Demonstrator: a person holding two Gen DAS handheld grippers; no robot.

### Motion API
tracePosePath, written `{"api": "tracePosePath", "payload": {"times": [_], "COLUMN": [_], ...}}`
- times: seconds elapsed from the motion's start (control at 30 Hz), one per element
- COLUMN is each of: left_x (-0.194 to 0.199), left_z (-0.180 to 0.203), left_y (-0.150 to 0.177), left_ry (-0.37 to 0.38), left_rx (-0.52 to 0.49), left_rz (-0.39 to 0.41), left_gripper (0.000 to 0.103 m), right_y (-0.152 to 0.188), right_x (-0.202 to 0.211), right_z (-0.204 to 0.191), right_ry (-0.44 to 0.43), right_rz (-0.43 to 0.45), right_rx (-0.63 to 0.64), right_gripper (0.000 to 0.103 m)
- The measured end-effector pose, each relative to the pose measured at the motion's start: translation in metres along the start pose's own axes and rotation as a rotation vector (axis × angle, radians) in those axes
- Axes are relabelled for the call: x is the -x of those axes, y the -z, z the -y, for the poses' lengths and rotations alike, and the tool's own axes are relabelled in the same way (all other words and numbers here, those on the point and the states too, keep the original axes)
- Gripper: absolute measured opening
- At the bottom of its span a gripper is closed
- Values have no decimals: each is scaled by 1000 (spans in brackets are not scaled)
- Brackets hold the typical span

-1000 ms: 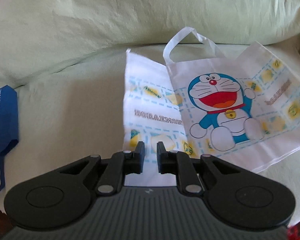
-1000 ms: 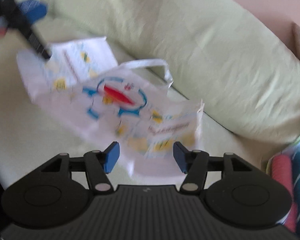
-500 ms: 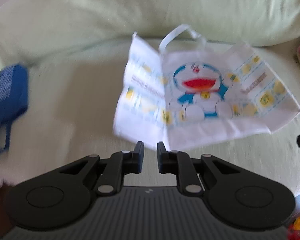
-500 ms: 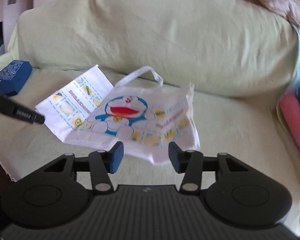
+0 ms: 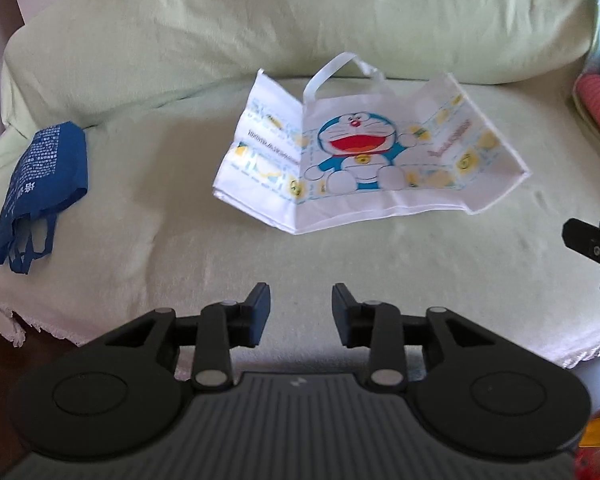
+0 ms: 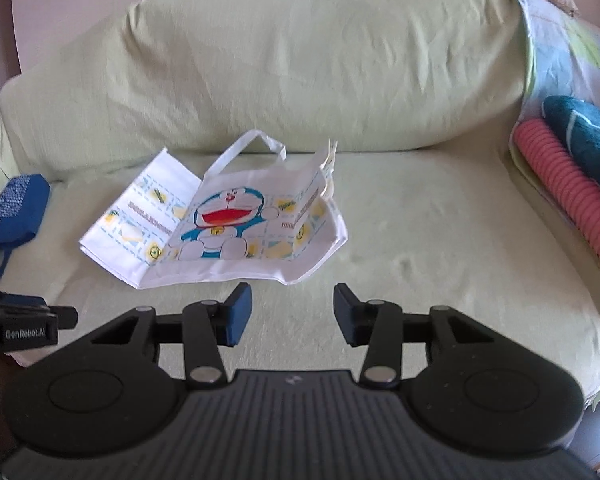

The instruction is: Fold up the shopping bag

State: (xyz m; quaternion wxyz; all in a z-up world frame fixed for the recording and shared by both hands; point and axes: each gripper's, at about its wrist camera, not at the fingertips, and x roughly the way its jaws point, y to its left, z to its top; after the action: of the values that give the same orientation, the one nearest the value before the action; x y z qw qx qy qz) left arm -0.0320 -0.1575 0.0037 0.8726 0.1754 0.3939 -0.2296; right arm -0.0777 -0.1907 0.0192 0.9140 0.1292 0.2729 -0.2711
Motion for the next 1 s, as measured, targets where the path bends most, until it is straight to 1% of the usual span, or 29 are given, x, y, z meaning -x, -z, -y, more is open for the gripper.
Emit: {"api": "tracePosePath", "payload": {"times": [0.1,0.3,0.57,0.67,1.0], "left_x": [8,11,-2,-10,-52], "left_z": [4,10,7,2,-11], "left_y": [2,4,6,3,-22], "left_ry": [-1,-2,13,12,-11], "left_rx": [-20,-32,-21,-7,66], "left_rz": [9,5,-15,-18,-64], "left_gripper": [43,43,43,43,44], "right_y": [3,7,7,7,-12], "right_x": [10,13,4,-8,-54], "right_z": [5,10,14,18,2], "right_ry": [-4,-14,-32,-36,-57], "right_rz": [9,5,-2,-14,-63], "right_rx": [-6,-6,-10,-20,1], "right_gripper": [40,40,40,40,41]}}
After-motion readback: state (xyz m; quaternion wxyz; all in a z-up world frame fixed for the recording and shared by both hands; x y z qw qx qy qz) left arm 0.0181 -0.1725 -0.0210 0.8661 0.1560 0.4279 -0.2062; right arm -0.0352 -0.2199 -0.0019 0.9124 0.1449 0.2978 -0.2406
